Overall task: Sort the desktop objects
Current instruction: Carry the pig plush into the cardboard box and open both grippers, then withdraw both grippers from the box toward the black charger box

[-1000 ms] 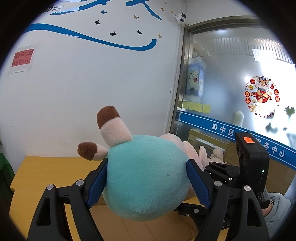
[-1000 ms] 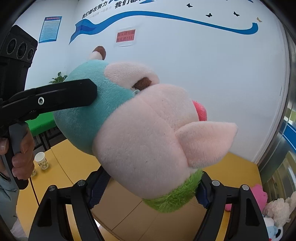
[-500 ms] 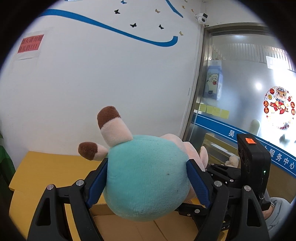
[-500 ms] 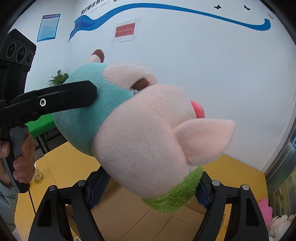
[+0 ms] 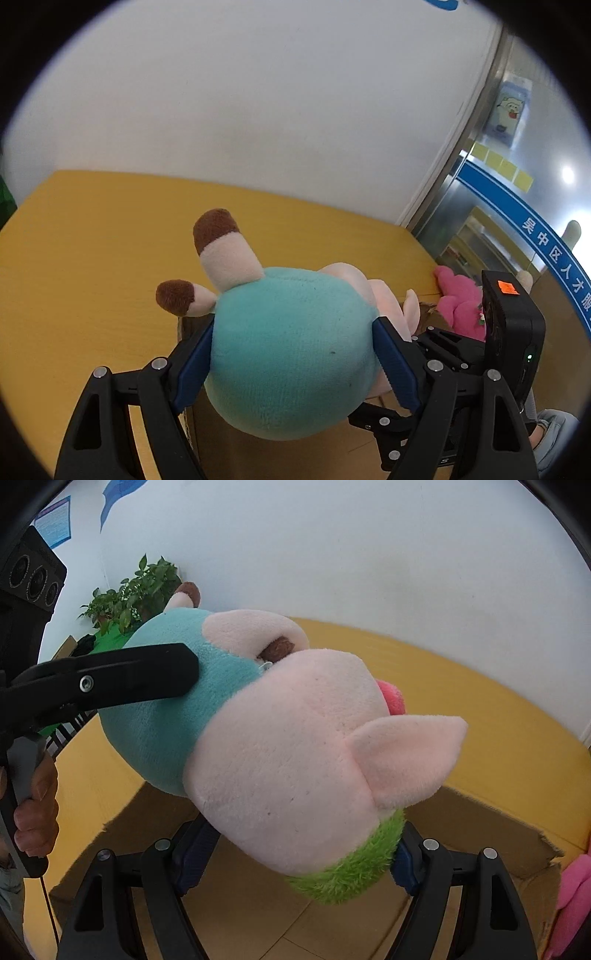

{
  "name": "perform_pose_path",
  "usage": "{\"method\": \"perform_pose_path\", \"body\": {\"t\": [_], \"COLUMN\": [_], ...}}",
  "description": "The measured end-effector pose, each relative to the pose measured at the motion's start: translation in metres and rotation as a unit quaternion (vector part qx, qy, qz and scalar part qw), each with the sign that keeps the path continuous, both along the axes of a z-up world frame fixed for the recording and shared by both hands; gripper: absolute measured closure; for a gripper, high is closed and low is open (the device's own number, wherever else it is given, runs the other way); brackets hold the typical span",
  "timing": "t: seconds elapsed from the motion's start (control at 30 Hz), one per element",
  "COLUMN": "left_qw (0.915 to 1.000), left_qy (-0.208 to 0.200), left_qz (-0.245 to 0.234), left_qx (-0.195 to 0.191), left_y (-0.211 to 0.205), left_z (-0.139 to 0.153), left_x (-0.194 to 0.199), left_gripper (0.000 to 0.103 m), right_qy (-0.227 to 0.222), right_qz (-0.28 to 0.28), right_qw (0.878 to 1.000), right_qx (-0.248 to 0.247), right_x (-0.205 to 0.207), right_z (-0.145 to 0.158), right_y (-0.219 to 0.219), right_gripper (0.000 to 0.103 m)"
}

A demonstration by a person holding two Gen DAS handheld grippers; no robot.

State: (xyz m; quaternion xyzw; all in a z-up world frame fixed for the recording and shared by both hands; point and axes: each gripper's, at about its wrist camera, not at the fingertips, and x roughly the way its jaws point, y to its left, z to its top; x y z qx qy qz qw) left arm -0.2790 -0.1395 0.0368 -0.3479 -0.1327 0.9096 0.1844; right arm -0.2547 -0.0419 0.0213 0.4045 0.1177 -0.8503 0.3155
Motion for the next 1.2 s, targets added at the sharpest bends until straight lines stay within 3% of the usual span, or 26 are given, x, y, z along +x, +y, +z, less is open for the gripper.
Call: {"method": "perform_pose_path", "body": {"t": [0.17,0.23,0.37,0.47,0.57,0.73,0.97,1.07,1.2], "left_qw": [0.9985,0.9951,0.9927,0.9907,0.9898,0.9946,0.9975,0.9975,0.9976], "left_qy": [-0.052,-0.097,-0.116,-0.132,-0.137,-0.092,-0.036,-0.031,-0.034], "left_qz": [0.01,0.017,0.024,0.032,0.038,0.047,0.047,0.033,0.014], "left_qx": [-0.011,0.001,-0.02,-0.006,0.011,0.011,-0.04,-0.054,-0.059], "left_y": [0.001,-0.003,-0.002,-0.004,-0.009,-0.021,-0.024,-0.014,0.0], "left_z": [-0.038,-0.053,-0.054,-0.051,-0.045,-0.014,0.018,0.015,0.003], "left_x": [-0.016,-0.024,-0.029,-0.033,-0.031,-0.01,0.04,0.068,0.107], "left_gripper": [0.021,0.021,0.019,0.019,0.019,0.019,0.019,0.019,0.019], "right_qy": [-0.048,-0.055,-0.056,-0.062,-0.062,-0.066,-0.077,-0.072,-0.044], "right_qz": [-0.013,-0.018,-0.025,-0.031,-0.029,-0.029,-0.031,-0.02,-0.004], "right_qw": [0.999,0.998,0.998,0.997,0.997,0.997,0.997,0.997,0.999], "right_qx": [0.005,0.019,0.033,0.04,0.046,0.033,0.005,-0.013,-0.028], "right_x": [-0.017,-0.018,-0.019,-0.017,-0.01,0.001,0.023,0.048,0.119], "right_z": [-0.053,-0.067,-0.085,-0.087,-0.082,-0.063,-0.033,-0.008,0.036], "right_y": [-0.003,-0.007,-0.005,-0.008,-0.009,-0.012,-0.01,0.014,0.039], "right_gripper": [0.025,0.025,0.02,0.014,0.013,0.013,0.013,0.013,0.009]}}
